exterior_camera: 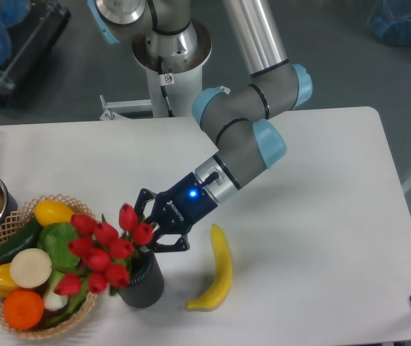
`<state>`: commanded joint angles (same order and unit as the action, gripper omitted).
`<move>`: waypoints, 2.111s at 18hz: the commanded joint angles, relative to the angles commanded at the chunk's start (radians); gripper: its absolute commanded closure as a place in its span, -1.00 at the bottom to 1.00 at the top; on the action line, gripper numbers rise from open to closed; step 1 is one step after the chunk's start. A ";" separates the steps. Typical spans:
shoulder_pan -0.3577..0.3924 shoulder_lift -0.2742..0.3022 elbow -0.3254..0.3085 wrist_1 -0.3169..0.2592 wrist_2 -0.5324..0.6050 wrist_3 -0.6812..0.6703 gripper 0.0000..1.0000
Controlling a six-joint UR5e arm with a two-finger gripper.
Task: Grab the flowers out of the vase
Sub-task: 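Close the gripper around the tulip stems above the black vase, then lift the tulip bunch straight up out of the black vase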
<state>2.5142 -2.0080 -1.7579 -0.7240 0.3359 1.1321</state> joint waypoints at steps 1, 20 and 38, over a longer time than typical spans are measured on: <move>0.002 0.002 0.000 0.000 0.000 0.000 1.00; 0.015 0.120 0.011 0.000 -0.064 -0.077 1.00; 0.089 0.169 0.124 -0.002 -0.202 -0.173 1.00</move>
<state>2.6030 -1.8393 -1.6337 -0.7256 0.1337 0.9588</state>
